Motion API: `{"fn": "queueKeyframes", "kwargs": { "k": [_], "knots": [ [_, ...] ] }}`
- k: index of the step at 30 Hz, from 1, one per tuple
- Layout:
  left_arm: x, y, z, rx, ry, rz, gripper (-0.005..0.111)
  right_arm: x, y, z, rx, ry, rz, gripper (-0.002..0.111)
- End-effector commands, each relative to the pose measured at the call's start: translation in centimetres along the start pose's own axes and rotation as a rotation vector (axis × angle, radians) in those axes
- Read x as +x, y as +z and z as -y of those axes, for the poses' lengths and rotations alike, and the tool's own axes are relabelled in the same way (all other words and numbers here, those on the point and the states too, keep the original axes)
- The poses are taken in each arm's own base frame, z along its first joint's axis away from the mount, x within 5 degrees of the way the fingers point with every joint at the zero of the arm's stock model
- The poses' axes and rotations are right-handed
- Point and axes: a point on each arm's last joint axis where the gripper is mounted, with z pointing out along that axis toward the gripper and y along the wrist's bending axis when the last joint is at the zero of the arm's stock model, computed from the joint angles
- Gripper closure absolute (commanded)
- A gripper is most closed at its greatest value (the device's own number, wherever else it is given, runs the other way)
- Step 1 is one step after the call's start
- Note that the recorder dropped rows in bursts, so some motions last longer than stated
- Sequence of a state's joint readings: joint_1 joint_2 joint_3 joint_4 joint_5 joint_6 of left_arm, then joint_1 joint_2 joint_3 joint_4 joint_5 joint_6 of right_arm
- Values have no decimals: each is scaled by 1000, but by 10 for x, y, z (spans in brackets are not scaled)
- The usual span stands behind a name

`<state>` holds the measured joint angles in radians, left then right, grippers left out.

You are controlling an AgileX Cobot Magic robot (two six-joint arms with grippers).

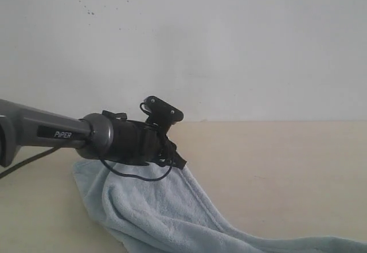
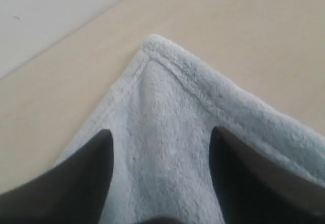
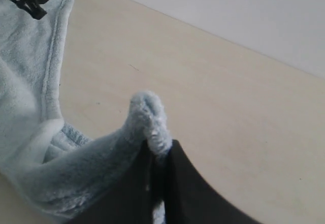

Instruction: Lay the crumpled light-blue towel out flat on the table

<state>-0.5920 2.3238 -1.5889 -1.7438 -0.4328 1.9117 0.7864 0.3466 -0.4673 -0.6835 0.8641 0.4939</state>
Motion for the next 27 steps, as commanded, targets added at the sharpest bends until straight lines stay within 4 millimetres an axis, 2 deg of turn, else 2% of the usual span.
{"fn": "queueKeyframes", "kwargs": {
  "k": [1,6,13,22,24,27],
  "knots": [
    [-8,15,3,28,-31,37,52,-3,1,-3,-25,-15,30,108],
    [1,30,-2,16,-42,17,52,-3,1,-5,-46,-1,36,108],
    [12,46,-16,71,-215,7,52,-3,1,-5,-56,-8,34,108],
    [32,64,-6,126,-217,-27,53,-5,0,-7,-69,-6,58,108],
    [37,67,-4,128,-214,-38,58,-6,0,-7,-74,-6,67,108],
    [40,68,-3,129,-212,-46,85,-7,0,-8,-80,3,76,108]
  ]
}}
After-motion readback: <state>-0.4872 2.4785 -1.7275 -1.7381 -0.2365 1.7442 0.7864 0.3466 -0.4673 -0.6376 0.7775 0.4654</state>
